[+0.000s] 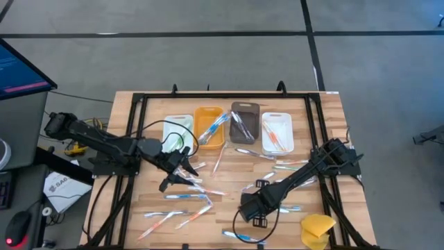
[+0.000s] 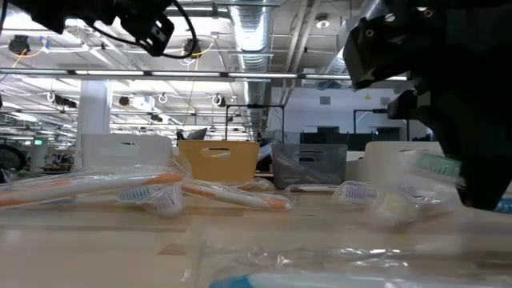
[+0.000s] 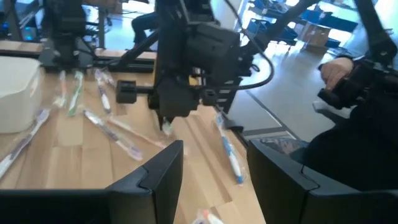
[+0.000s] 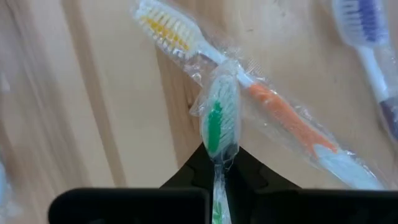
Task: Pick & Place Toothbrushes
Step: Put the bottom green toothbrush into the left white bin
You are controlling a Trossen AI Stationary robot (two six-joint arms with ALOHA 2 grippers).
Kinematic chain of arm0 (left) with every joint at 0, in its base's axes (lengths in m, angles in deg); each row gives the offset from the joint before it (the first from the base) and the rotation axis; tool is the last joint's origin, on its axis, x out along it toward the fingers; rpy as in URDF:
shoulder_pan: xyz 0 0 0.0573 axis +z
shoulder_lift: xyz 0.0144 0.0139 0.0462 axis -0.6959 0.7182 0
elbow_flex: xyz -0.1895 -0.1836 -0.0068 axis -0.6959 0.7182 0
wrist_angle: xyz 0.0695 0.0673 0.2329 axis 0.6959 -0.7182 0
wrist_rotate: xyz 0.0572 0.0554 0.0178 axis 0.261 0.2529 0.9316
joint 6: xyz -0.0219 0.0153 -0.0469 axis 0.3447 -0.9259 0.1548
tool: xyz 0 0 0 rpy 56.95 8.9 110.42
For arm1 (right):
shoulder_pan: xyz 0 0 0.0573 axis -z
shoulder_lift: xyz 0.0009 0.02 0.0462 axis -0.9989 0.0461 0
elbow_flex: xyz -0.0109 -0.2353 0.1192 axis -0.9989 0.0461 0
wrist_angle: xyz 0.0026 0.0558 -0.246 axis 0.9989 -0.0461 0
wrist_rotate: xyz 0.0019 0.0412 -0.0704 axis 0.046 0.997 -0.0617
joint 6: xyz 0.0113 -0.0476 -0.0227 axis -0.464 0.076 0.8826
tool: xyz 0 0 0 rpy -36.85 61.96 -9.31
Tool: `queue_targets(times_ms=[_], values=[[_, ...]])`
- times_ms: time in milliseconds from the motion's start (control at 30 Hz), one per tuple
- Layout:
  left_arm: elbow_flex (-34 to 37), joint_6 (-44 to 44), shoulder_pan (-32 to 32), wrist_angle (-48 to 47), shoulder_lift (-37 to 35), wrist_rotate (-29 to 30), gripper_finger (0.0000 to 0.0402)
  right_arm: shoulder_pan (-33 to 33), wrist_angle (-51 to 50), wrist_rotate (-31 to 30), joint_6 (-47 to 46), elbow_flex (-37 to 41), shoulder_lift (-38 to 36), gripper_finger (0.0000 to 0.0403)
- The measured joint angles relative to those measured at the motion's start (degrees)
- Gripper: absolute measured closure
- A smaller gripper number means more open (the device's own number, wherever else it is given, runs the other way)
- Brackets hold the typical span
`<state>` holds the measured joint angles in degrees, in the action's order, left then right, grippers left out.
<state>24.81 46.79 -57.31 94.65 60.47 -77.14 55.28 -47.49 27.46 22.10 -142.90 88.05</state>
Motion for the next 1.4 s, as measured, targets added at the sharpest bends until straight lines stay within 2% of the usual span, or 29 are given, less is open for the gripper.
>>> queue_targets(times_ms=[200, 700, 900, 1167, 1400], values=[[1.21, 0.01, -0.01, 0.97, 0.02, 3.79, 0.0229, -0.04, 0.09, 0.22, 0.08, -0.02, -0.09, 0.0389], [1.21, 0.01, -0.02, 1.54, 0.02, 3.78, 0.0229, 0.00, 2.66, 0.37, 1.72, -0.05, -0.20, 0.0390], [1.21, 0.02, -0.02, 1.82, 0.02, 3.76, 0.0229, 0.00, 2.80, 0.37, 1.70, -0.09, -0.22, 0.0375], [1.21, 0.01, -0.02, 1.84, 0.01, 3.74, 0.0229, 0.00, 3.10, 0.37, 1.68, -0.09, -0.24, 0.0386], [1.21, 0.00, -0.02, 1.84, 0.00, 3.72, 0.0229, 0.00, 3.70, 0.37, 1.67, -0.09, -0.28, 0.0362]])
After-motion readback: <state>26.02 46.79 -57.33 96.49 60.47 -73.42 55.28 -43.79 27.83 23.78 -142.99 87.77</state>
